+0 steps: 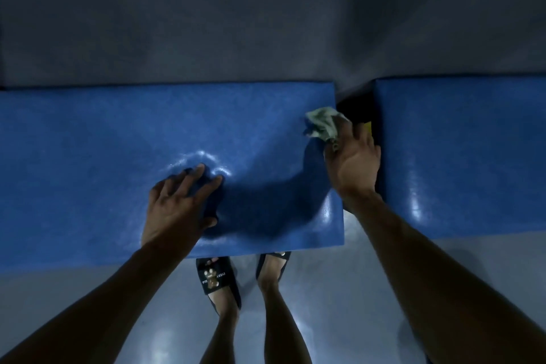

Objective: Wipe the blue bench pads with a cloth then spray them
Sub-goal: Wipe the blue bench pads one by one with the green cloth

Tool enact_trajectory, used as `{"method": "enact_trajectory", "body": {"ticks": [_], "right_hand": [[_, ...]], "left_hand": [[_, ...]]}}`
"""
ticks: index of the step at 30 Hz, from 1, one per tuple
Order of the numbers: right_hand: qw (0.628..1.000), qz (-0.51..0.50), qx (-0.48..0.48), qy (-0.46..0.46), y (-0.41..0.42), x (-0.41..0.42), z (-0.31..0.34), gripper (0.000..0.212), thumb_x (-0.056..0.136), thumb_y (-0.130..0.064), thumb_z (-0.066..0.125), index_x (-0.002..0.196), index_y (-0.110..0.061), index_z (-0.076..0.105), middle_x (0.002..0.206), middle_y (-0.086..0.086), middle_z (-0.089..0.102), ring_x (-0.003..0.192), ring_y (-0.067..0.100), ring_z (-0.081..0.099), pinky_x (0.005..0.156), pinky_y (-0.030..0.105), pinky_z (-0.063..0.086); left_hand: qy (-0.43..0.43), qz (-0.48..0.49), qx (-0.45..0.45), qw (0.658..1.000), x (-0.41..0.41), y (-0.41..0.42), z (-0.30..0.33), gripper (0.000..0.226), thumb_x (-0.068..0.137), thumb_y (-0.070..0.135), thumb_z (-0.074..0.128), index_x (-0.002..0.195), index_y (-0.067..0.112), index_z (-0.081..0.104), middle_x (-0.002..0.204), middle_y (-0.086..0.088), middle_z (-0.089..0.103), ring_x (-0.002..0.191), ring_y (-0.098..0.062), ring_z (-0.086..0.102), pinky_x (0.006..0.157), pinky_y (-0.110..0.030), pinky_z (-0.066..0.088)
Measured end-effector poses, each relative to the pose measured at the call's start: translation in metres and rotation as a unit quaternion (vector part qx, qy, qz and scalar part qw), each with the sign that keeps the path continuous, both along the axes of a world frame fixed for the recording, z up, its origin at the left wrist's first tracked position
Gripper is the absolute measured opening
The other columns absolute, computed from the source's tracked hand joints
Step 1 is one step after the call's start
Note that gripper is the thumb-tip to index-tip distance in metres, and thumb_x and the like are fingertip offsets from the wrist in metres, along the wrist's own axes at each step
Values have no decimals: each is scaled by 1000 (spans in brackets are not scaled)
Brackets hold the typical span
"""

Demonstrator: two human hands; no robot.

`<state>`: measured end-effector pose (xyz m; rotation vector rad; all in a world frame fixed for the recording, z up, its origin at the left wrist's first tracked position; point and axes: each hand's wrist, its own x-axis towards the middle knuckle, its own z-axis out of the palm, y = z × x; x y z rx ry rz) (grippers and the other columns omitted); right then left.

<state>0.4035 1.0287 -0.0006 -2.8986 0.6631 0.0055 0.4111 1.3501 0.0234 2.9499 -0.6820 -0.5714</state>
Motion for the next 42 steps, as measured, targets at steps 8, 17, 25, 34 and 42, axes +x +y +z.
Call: {"method": "enact_trajectory", "body": {"ticks": [8, 17, 25, 34, 42], "right_hand": [[934, 353, 22, -47, 110, -22, -14, 55, 75, -24, 66, 129, -18, 58, 113, 14, 62, 89, 34, 57, 76, 39, 37], [997, -71, 28, -3, 25, 41, -6, 49, 84, -25, 56, 131, -15, 54, 110, 19, 55, 90, 40, 58, 72, 43, 47], [942, 331, 9, -55, 71, 49, -10, 46, 82, -26, 61, 127, -21, 63, 111, 15, 64, 80, 35, 62, 68, 37, 48], [974, -189, 120, 44, -19, 55, -10, 36, 93, -27, 56, 124, -8, 53, 124, 19, 48, 105, 41, 56, 82, 43, 46], [978, -172, 104, -50, 12, 71, -6, 33, 90, -21, 57, 121, -8, 57, 118, 18, 50, 95, 39, 58, 71, 34, 43]], "left_hand": [[-13, 0, -12, 1000, -1, -2, -1, 94, 39, 35, 97, 126, 28, 63, 137, -9, 58, 113, -42, 57, 93, -51, 42], [10, -7, -10, 1000, -1, 0, -6, 100, 43, 40, 95, 133, 34, 52, 142, -7, 54, 120, -41, 53, 97, -52, 39], [13, -1, -14, 1000, 1, 0, -6, 94, 42, 38, 96, 129, 31, 62, 140, -7, 56, 117, -40, 55, 95, -51, 41], [28, -3, -18, 999, 0, -2, -6, 92, 47, 39, 94, 132, 31, 59, 143, -5, 53, 123, -39, 53, 98, -52, 40], [21, 4, -18, 1000, -2, 0, -11, 93, 48, 39, 94, 133, 32, 58, 144, -5, 52, 125, -37, 50, 99, -49, 36]]}}
